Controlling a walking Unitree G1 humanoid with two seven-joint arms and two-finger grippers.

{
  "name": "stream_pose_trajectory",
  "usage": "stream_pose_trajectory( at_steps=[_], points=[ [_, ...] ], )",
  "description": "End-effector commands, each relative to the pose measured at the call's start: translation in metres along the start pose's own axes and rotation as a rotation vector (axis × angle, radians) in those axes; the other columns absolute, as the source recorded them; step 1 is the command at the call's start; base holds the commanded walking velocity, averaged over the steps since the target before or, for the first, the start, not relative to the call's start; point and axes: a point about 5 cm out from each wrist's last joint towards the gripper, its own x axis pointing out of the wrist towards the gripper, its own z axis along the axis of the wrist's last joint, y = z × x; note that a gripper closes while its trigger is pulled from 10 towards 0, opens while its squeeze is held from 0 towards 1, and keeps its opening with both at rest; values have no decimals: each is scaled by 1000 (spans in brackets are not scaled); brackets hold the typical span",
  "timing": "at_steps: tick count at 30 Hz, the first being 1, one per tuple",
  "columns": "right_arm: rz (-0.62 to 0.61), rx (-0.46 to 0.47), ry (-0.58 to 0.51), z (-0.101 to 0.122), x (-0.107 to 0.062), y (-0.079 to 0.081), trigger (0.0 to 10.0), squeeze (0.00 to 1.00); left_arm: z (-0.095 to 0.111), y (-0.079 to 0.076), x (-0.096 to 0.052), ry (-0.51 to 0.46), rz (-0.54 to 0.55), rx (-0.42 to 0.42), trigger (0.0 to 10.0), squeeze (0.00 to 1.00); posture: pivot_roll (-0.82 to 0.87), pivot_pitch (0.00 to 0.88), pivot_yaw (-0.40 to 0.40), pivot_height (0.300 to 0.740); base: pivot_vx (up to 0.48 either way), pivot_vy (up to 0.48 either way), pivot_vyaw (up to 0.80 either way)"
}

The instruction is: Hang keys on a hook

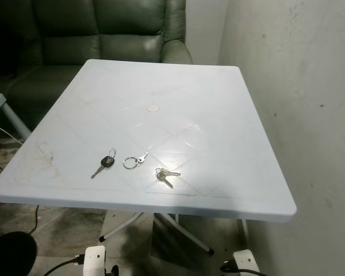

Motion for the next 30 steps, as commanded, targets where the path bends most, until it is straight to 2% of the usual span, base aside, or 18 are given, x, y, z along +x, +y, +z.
stream_pose_trajectory(
  at_steps=[1,12,30],
  points=[
    [13,5,-12,4,1,3,10000,0,-2,3,-1,4,9,-16,10000,0,-97,0,-13,740,0,0,0],
    [18,7,-15,5,1,3,10000,0,-1,3,0,5,9,-19,10000,0,-94,0,-18,740,0,-32,0],
    [21,21,-15,4,1,4,10000,0,-3,5,-1,12,16,-24,10000,0,-92,0,-18,740,0,480,0]
  ],
)
